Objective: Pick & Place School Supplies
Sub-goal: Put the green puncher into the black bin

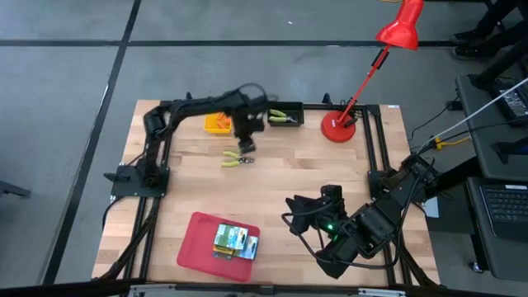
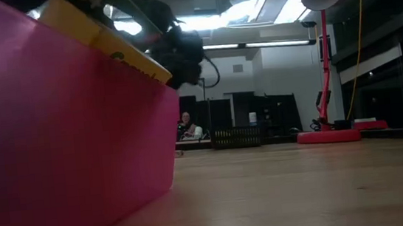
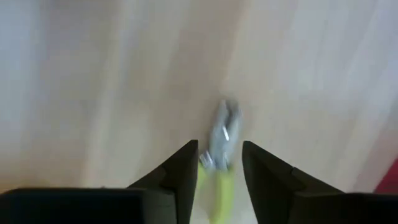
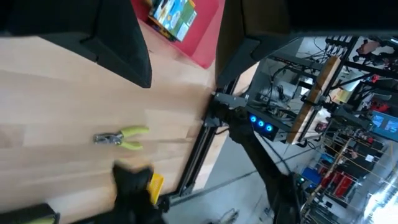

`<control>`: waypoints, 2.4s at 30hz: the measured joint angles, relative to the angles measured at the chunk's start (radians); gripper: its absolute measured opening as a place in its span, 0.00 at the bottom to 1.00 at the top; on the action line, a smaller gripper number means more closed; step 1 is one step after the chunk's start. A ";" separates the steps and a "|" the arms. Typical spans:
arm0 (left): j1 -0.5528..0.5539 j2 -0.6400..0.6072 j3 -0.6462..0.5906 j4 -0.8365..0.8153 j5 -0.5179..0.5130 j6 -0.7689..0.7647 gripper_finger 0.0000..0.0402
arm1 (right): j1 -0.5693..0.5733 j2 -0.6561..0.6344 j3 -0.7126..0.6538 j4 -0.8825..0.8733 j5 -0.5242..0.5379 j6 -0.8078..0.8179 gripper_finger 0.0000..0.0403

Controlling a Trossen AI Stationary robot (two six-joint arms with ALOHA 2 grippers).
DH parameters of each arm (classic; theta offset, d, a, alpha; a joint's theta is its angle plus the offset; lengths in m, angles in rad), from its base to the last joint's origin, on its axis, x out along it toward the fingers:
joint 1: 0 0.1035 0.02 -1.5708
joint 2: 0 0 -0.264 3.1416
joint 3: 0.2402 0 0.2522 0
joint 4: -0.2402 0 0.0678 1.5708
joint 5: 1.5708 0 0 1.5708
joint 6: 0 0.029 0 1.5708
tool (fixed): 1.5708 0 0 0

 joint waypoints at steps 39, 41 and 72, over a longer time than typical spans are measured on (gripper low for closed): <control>-0.217 -0.339 -0.755 0.567 -0.243 -0.214 0.48 | 0.064 0.000 0.000 0.100 0.098 -0.105 0.45; -0.217 -0.327 -0.756 0.570 -0.243 -0.214 0.48 | 0.064 0.000 0.000 0.113 0.098 -0.117 0.45; -0.113 -0.537 -0.724 1.115 0.124 -0.405 0.08 | 0.064 0.000 0.000 0.138 0.116 -0.165 0.45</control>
